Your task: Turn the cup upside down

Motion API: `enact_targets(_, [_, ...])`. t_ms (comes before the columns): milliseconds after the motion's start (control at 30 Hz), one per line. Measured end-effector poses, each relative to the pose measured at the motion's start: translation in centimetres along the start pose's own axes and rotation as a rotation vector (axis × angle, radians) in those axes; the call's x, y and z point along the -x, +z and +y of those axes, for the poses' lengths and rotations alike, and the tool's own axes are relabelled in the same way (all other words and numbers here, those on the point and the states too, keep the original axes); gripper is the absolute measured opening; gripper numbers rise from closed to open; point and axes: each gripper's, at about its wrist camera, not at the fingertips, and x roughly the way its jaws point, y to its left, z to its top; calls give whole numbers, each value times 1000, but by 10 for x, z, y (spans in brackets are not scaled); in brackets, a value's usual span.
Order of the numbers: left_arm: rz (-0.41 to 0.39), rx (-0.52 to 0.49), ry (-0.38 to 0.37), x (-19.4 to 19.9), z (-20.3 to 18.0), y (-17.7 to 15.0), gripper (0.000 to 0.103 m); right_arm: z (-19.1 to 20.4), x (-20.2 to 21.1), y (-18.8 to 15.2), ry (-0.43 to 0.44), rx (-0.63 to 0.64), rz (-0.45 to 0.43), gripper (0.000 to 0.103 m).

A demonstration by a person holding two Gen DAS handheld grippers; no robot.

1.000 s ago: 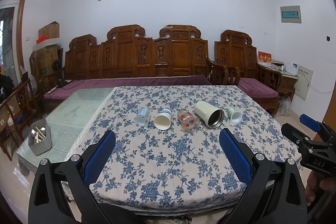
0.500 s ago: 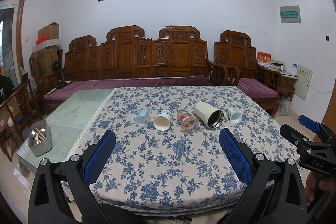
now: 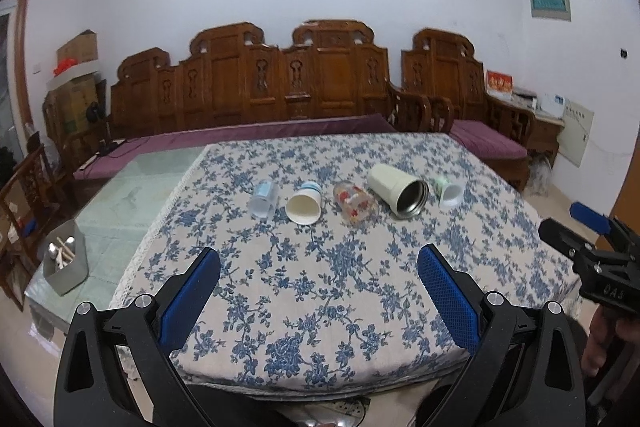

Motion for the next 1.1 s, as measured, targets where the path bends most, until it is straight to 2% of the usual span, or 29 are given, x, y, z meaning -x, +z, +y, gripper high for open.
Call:
enact_targets(300, [85,-49,-72,-54,8,15,95,-13,-62,14,-10,62,42,101])
enact_targets(567, [143,-55,-110,-105,17,24,95,-20,-135,44,-5,133,106,99])
enact_targets(900, [208,-35,-136,-174,32,27,95,-33,-252,79,-1,172,269,94])
enact_targets(1100, [196,-21,-129,-203,37,24,95,-41,-328,86,-2,177,396,91])
